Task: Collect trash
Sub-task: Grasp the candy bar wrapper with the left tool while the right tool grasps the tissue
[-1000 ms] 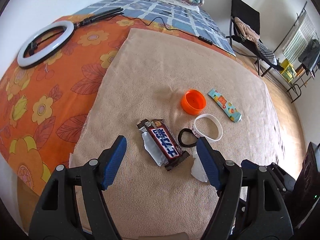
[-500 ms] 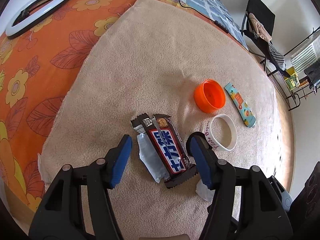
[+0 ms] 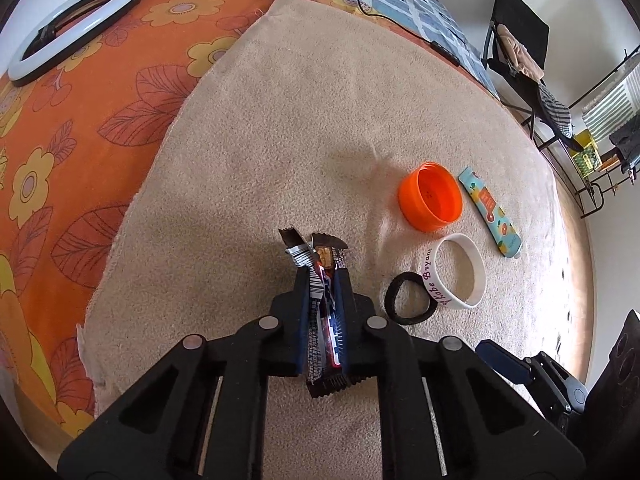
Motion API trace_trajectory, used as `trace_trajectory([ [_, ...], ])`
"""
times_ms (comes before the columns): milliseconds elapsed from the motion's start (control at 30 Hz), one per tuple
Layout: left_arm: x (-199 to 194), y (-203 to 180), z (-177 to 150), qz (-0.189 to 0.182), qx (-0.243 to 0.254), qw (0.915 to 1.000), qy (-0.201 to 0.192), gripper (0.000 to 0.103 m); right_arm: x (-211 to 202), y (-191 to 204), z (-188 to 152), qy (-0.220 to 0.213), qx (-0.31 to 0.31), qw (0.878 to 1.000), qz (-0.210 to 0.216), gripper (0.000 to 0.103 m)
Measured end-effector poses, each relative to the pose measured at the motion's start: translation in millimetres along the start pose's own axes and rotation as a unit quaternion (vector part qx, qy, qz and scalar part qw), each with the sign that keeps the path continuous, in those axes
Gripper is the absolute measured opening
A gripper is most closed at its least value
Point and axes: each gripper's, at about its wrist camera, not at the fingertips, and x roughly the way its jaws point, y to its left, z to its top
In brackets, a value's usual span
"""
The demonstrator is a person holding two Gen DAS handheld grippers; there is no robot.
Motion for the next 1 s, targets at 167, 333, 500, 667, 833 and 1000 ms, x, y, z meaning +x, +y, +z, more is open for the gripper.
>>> trace_trajectory([
  [167,-9.4,-2.2,-2.2,0.005,0.008,0.9999,-0.013,0.007,0.3,-2.3,0.2,0.007,0.015,0.999,0.039,0.033],
  [333,-24.3,-4.0,-6.1,0.005,0.015,0.9995,-0.027,0.007,-8.8,1.3,0.2,-0.009,0.012,0.999,0.037,0.027],
  [500,-48.9,-9.2,-11.5,0.004,0.029,0.9982,-0.052,0.007,-27.8,-0.7,0.2,-0.030,0.016,0.998,0.044,0.027],
  [667,-78.4,-23.3,-23.2,-0.005,0.056,0.9953,-0.079,0.007,-53.7,-0.1,-6.7,-0.050,0.011,0.997,0.052,0.027],
  [833,-106.4,-42.8,-42.6,-0.004,0.098,0.9896,-0.105,0.007,-81.6,4.7,-15.9,-0.069,-0.004,0.996,0.053,0.027],
  [1000,-128.8,-61.1,-72.6,-0.012,0.136,0.9837,-0.117,0.007,-106.4,5.6,-35.1,-0.080,-0.018,0.995,0.052,0.027],
])
